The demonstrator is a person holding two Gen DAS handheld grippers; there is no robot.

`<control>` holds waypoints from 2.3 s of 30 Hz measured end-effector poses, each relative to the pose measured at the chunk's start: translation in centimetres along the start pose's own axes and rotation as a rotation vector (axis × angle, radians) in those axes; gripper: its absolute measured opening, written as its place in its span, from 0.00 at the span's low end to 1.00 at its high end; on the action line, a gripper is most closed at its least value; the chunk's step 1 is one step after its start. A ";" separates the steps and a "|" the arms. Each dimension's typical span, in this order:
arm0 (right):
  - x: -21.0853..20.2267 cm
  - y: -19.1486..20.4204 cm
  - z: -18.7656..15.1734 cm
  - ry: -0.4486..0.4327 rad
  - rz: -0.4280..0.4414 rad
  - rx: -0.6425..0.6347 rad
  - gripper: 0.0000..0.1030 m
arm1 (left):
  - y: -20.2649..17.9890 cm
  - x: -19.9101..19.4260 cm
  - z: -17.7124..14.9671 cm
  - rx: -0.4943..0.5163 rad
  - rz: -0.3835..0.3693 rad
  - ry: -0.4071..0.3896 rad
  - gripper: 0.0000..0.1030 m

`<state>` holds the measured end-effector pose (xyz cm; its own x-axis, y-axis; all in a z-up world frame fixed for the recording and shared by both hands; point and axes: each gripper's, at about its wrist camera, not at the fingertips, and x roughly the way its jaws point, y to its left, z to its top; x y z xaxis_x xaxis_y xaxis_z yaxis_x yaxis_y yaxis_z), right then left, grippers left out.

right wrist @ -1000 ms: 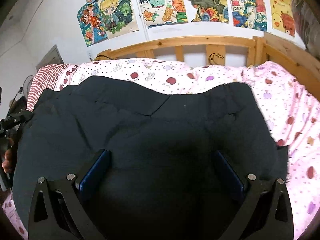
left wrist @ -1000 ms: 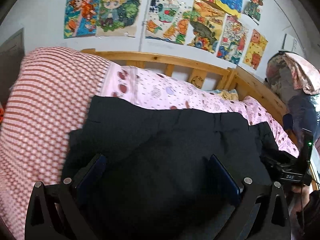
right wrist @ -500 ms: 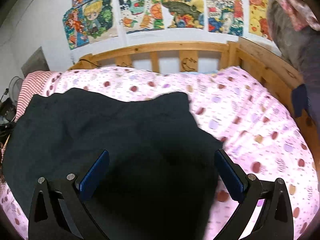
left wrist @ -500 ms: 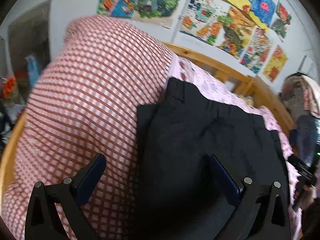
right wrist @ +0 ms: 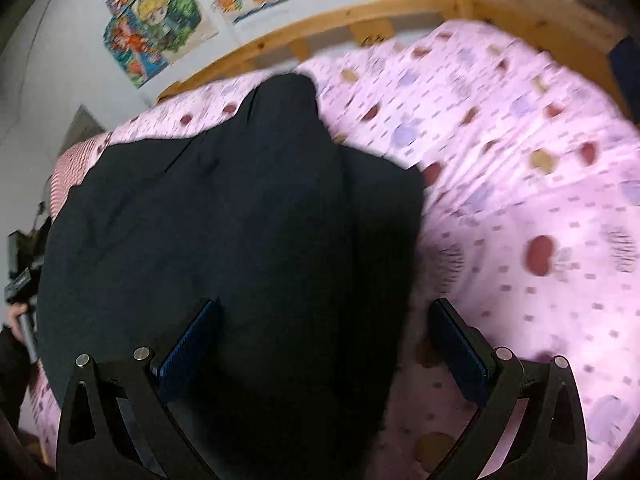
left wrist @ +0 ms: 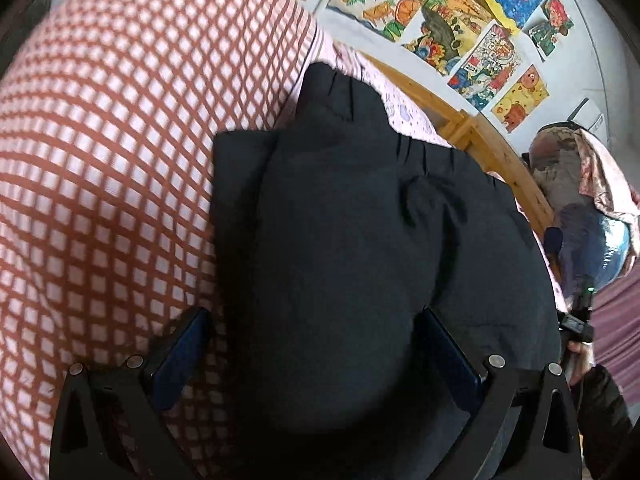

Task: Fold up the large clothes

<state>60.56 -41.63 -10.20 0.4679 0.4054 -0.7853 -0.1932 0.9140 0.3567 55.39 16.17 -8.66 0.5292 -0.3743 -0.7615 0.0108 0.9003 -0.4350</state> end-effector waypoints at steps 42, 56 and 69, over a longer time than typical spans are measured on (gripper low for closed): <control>-2.6 11.6 0.1 -0.074 -0.049 -0.092 0.27 | -4.8 -5.9 -2.5 0.064 -0.085 -0.061 0.34; -13.7 14.7 -2.8 -0.174 -0.046 -0.153 0.22 | -8.2 -13.6 -5.0 0.079 -0.135 -0.066 0.26; -15.9 15.1 -8.0 -0.115 -0.046 -0.160 0.22 | -5.5 -15.8 -9.9 0.061 -0.110 0.000 0.26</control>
<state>43.33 -34.18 3.68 0.5731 0.3674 -0.7325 -0.2996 0.9259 0.2301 38.52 14.94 1.01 0.5223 -0.4712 -0.7108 0.1202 0.8659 -0.4856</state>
